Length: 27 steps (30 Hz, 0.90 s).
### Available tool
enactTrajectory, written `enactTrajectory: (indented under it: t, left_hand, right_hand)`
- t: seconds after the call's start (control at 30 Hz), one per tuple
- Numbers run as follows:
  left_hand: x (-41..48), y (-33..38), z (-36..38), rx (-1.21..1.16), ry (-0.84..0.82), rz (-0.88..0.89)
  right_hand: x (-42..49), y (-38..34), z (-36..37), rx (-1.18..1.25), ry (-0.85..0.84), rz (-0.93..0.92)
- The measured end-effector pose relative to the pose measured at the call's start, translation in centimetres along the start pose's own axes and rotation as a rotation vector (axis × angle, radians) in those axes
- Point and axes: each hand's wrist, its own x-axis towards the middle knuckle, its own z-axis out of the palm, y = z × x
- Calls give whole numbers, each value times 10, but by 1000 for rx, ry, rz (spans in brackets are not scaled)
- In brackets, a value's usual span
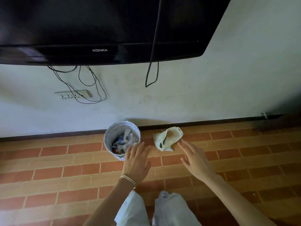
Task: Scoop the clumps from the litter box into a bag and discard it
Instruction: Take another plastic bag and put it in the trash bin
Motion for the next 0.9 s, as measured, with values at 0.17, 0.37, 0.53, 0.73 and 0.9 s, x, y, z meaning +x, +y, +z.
enactTrajectory:
  t: [0.17,0.37,0.53,0.73,0.9]
  left_hand:
    - [0,17,4,-3,4,-3]
    - [18,20,9,26,28,43]
    - [34,21,13,28,41,54]
    - [43,22,20,45,84,7]
    - [53,43,34,45,124,-64]
  right_hand:
    - [2,26,-1,4,-33,0]
    - [9,33,-6,26,-25,11]
    - [22,35,-6,41,-34,-18]
    - [37,52,-9,44,-66,-79]
    - [49,85,-9,66,-135,-148]
